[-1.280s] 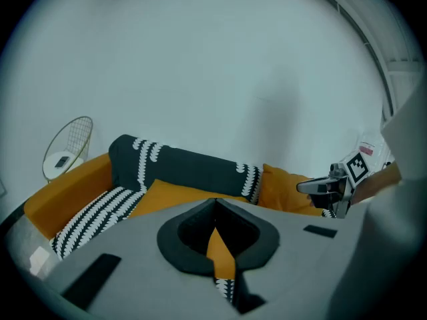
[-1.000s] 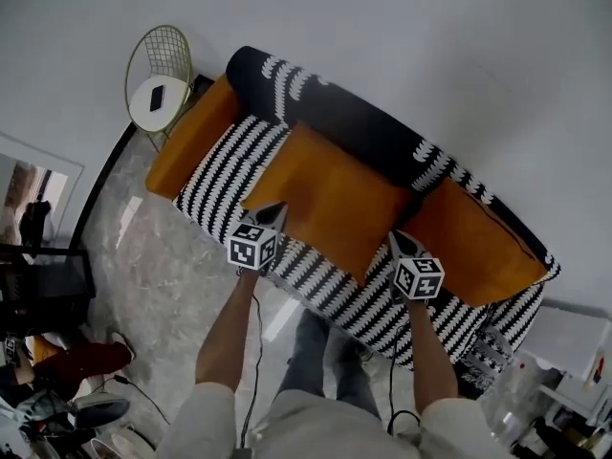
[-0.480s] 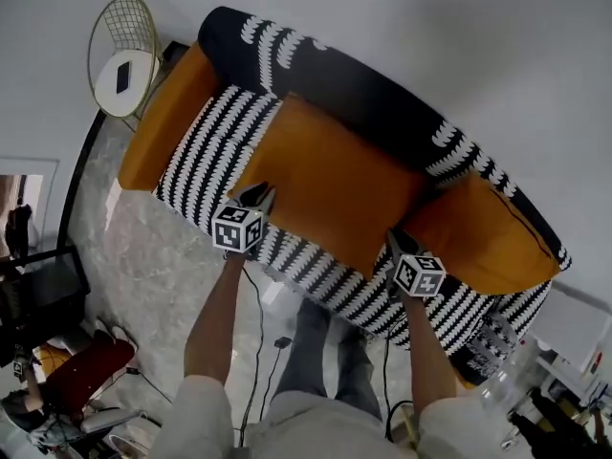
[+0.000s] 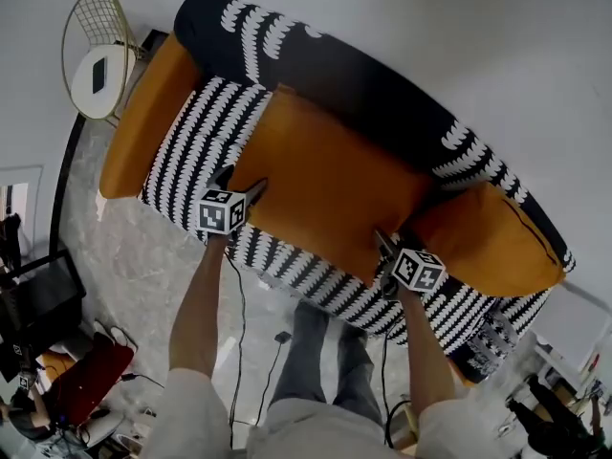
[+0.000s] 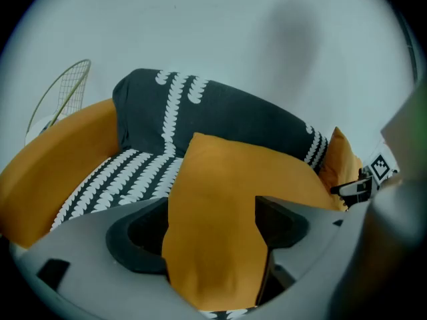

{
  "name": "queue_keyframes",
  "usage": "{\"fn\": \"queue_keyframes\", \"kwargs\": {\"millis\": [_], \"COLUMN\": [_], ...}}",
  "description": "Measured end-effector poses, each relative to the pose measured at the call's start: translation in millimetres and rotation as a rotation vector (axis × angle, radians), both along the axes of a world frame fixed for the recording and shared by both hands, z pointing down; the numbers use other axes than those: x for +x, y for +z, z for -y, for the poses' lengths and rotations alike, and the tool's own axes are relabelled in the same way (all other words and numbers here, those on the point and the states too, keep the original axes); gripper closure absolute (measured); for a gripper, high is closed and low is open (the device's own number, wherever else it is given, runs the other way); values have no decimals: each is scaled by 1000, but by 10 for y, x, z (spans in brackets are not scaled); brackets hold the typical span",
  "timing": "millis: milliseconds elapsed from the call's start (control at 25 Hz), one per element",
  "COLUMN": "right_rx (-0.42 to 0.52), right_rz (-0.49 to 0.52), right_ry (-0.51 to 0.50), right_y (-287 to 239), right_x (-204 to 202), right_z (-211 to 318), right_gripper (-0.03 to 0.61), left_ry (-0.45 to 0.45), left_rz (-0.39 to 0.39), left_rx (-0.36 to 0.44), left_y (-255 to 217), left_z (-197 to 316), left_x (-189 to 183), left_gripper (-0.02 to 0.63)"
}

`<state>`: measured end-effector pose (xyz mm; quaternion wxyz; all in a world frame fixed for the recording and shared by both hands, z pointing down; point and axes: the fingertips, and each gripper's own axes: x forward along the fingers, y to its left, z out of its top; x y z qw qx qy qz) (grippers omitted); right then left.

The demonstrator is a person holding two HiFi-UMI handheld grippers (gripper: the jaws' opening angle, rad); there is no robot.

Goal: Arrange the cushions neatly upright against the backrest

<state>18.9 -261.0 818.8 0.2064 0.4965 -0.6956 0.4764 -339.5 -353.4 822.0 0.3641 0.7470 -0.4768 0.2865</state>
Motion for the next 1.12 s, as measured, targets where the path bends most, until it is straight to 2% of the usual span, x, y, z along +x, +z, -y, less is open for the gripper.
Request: {"fn": "queue_keyframes", "kwargs": {"millis": [200,480,720,800,920,1000,1120], "right_rx": [-70,-58,-74,-82,-72,-59,-33], "right_rz": [19,23,32,45,58,59,50], "right_ry": [-41,-63,-92,-96,-106,-118,-130], "right_y": [317,621,663,642,625,587,492], "right_x": [-105,-185,-258,-314,-438,-507,-523], "right_z": [-7,119,132,148,192,269,335], "right_gripper": [149,149,152,218,383,440,483], "left_ry": [-12,32,49,72,147,179,189], "left_rz": [45,-29,-73,-78,-57,-49,-70], "left_rx": [-68,-124,-151,-162,-153,-140,-129], "left_y": [429,836,883,865,829,781,672], "left_z": [58,139,133,135,153,206,242], "left_x": [-189,-134,-133,-130,-101,-101,-72], "left_gripper": [210,201,202,219,377,433,486]}}
